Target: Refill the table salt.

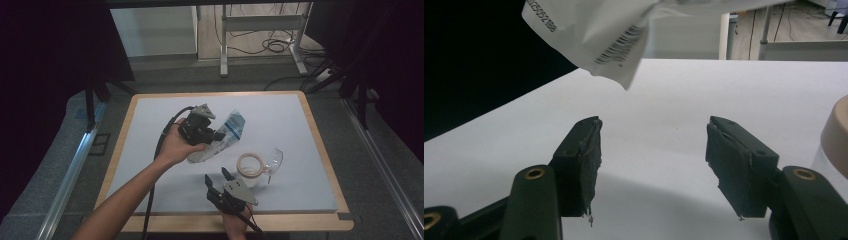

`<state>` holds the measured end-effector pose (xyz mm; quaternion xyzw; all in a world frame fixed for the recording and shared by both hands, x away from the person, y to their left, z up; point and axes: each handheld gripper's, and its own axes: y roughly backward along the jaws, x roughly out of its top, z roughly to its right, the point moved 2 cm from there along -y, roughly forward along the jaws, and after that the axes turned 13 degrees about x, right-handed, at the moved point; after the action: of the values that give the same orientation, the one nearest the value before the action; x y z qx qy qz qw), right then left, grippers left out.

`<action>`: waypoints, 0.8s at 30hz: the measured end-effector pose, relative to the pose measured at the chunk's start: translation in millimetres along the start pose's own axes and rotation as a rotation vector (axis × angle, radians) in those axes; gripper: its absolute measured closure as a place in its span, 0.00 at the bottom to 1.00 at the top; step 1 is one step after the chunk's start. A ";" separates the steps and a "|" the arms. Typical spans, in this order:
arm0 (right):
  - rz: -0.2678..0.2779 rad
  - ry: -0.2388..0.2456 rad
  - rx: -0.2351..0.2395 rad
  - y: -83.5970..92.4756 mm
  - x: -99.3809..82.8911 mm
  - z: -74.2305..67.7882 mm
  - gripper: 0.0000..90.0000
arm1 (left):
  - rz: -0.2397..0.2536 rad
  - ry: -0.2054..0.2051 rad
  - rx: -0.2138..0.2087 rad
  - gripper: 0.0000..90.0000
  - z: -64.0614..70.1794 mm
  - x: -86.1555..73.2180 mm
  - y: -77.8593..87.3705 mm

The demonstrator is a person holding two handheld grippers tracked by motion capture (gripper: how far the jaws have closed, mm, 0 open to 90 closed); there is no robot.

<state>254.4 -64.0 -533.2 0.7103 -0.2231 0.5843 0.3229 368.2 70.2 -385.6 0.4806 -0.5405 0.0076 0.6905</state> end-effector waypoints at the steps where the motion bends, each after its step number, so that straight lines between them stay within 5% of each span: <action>1: -0.003 -0.002 0.003 0.3 -0.2 0.1 0.44 | 0.004 0.013 0.005 0.99 -3.3 -2.4 0.8; 16: -0.040 0.003 0.035 3.3 -5.2 2.7 0.43 | 0.038 0.147 0.101 0.99 -50.0 -45.2 0.2; 24: -0.042 0.011 0.034 5.6 -8.1 4.5 0.43 | 0.086 0.185 0.147 0.99 -65.2 -63.6 -0.2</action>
<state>251.9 -71.6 -540.4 0.7172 -0.1964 0.5849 0.3240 390.1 146.3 -430.6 0.5035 -0.4926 0.1212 0.6993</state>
